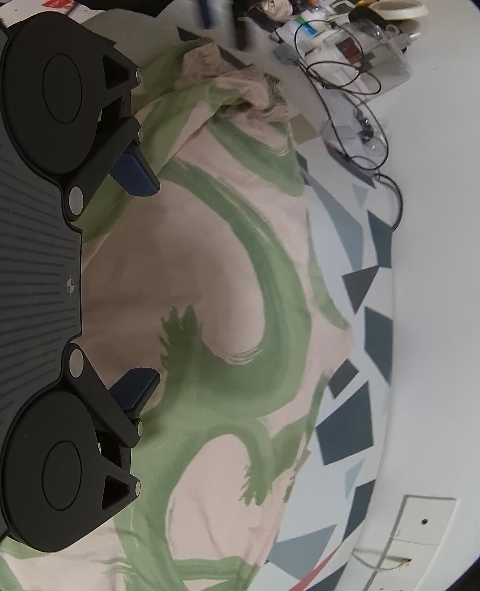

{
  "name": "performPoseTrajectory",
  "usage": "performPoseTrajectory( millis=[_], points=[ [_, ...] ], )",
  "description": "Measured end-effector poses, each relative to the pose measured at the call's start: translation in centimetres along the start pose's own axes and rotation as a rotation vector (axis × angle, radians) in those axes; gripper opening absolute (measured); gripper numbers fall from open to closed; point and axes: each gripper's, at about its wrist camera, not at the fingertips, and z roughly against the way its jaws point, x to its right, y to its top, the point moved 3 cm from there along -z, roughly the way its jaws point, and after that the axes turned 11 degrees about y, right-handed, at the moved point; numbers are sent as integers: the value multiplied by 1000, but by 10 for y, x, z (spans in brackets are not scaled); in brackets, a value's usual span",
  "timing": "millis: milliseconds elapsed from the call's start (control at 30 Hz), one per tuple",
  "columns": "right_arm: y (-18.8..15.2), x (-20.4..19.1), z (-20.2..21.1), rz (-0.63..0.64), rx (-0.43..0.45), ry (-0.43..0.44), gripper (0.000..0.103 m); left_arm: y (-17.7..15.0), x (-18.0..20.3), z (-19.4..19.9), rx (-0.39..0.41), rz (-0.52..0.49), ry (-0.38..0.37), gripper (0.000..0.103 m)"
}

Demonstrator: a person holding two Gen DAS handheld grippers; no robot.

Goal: Fold clothes

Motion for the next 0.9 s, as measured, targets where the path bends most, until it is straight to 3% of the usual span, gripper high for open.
performPoseTrajectory(
  millis=[67, 133, 167, 200, 400, 533, 633, 667, 700, 767, 833, 900],
  points=[
    [-2, -2, 0, 7, -8, 7, 99, 7, 30, -22, -27, -69, 35, 88],
    [-5, -1, 2, 7, -6, 11, 99, 7, 50, -47, -68, -112, 68, 74],
    [-6, 0, 4, 4, -2, 12, 99, 5, 53, -56, -92, -112, 77, 34],
    [-6, 1, 6, 2, 3, 14, 99, 3, 50, -60, -120, -85, 78, 7],
    [-12, 14, 18, -9, 9, 17, 99, -3, -11, 3, 1, 103, 32, 7],
    [-14, 19, 19, -35, -7, 36, 100, -31, -63, 3, -106, 226, 102, 8],
    [-15, 16, 20, -33, -14, 49, 99, -49, -82, -7, -187, 279, 123, 20],
    [-15, 15, 20, -28, -17, 52, 99, -49, -81, -5, -174, 276, 126, 29],
    [-15, 13, 20, -22, -20, 56, 100, -47, -78, -2, -156, 264, 131, 47],
    [-15, 11, 20, -14, -27, 61, 100, -40, -69, 2, -113, 230, 123, 70],
    [-17, 12, 16, -21, -44, 55, 100, -31, -59, 1, -80, 188, 124, 70],
    [-20, 12, 15, -18, -51, 45, 100, -24, -53, 0, -57, 161, 173, 70]
  ],
)
